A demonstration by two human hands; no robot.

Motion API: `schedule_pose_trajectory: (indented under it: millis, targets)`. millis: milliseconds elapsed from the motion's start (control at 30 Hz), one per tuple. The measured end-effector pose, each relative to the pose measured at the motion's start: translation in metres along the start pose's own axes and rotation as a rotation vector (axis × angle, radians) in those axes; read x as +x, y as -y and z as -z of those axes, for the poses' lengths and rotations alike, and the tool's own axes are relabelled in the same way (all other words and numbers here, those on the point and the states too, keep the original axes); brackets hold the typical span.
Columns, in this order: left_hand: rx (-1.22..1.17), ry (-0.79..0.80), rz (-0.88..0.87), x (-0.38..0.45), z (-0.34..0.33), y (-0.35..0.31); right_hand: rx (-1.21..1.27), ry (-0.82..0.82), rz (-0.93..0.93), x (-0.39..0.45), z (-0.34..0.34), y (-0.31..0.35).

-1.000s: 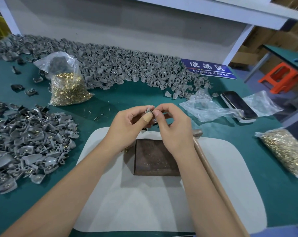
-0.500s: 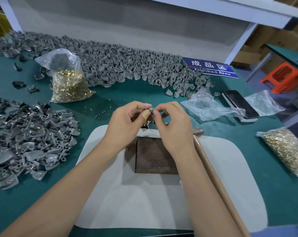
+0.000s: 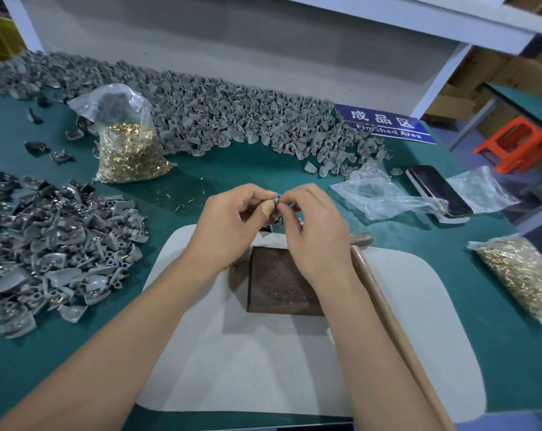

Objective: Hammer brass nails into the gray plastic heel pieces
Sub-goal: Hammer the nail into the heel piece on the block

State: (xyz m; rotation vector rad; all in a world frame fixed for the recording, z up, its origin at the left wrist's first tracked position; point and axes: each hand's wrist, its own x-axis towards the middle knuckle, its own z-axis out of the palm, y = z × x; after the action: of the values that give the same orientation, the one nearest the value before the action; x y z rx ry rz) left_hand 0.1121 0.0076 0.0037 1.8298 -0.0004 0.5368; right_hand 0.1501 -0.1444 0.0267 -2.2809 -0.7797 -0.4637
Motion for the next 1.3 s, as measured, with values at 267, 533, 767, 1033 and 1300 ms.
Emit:
schedule_pose_trajectory:
  millis: [267,533,767,1033,1300]
  targets:
    - [-0.032,0.047,0.001,0.0,0.004,-0.001,0.125,0.05,-0.066,0.003,0.001,-0.009]
    - [-0.184,0.025,0.045,0.001,0.001,-0.005,0.212,-0.032,-0.054,0.003,0.001,-0.009]
    - [-0.188,-0.006,0.054,-0.001,-0.002,-0.001,0.219,-0.027,-0.052,0.003,0.0,-0.01]
    - [-0.23,-0.017,0.073,-0.002,-0.004,-0.001,0.33,-0.011,-0.125,0.005,0.0,-0.014]
    - [-0.133,0.023,0.047,-0.001,-0.003,0.0,0.159,0.015,-0.099,0.002,0.0,-0.008]
